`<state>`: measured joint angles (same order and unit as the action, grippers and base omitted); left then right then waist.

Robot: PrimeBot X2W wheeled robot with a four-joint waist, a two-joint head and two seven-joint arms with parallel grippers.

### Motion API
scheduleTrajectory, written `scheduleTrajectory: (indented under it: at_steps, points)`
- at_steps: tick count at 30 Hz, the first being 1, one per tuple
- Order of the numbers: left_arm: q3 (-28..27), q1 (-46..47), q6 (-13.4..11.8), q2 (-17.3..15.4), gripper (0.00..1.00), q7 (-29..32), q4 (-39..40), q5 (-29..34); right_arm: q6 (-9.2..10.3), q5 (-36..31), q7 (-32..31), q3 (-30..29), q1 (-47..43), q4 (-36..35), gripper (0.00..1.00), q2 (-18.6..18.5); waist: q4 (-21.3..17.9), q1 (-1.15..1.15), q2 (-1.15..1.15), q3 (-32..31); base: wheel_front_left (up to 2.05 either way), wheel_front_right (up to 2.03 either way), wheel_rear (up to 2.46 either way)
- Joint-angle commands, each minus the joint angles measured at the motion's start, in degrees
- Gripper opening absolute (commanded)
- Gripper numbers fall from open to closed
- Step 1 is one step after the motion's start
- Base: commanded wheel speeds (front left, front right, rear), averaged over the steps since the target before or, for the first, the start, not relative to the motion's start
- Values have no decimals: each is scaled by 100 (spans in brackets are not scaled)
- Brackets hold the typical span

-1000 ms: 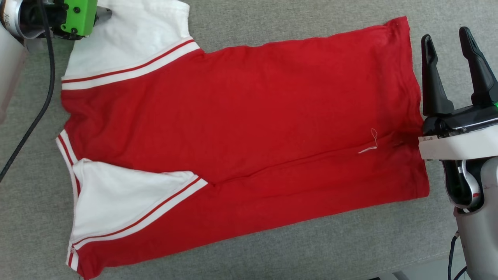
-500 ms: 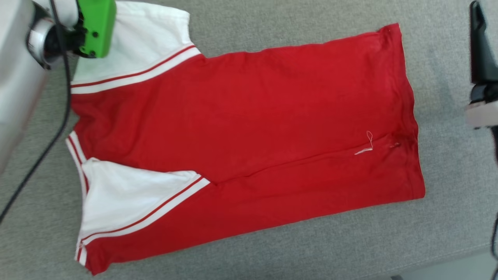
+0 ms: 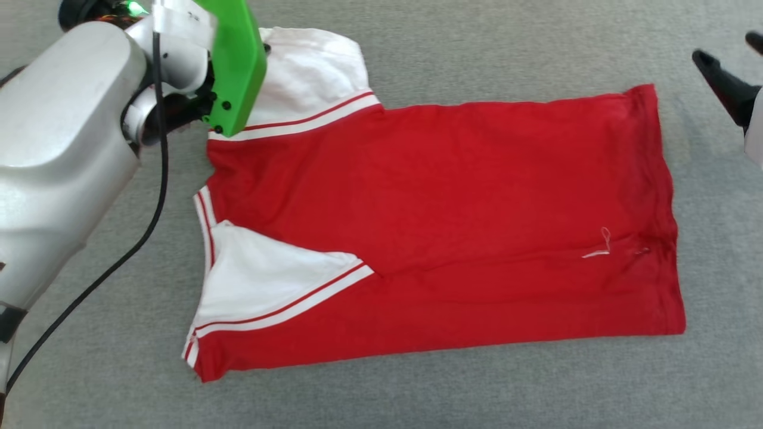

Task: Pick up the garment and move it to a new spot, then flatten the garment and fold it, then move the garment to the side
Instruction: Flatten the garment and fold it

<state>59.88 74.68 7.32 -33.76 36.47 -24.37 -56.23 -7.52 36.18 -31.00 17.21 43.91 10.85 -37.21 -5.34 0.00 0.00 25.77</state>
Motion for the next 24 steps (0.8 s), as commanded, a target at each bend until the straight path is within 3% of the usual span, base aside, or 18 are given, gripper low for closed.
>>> scheduleTrajectory:
  at_steps: [1,4,8,21,22,23,24]
  points:
    - [44,-62,16,3,0,-64,67,-9,3,115,-301,147,158,93,100,-95,197,0,0,-31,0,0,0]
    - [127,-1,16,29,0,-168,205,13,3,443,-1063,480,332,318,100,-237,307,0,0,68,0,0,0]
    - [198,105,16,57,0,-280,314,41,3,615,-1528,724,555,576,100,-281,433,0,0,238,0,0,0]
    - [417,282,16,84,0,-600,218,-44,3,831,-1513,1416,461,1616,100,15,603,0,0,517,0,0,0]
    - [438,271,16,71,0,-618,193,-64,3,854,-1427,1458,449,1620,87,8,589,0,0,493,0,0,0]
    - [466,264,16,51,0,-643,161,-77,3,880,-1307,1496,447,1624,0,-7,573,0,0,463,0,0,0]
    - [489,255,16,34,0,-666,134,-88,3,905,-1201,1506,459,1634,0,-17,555,0,0,429,0,0,0]
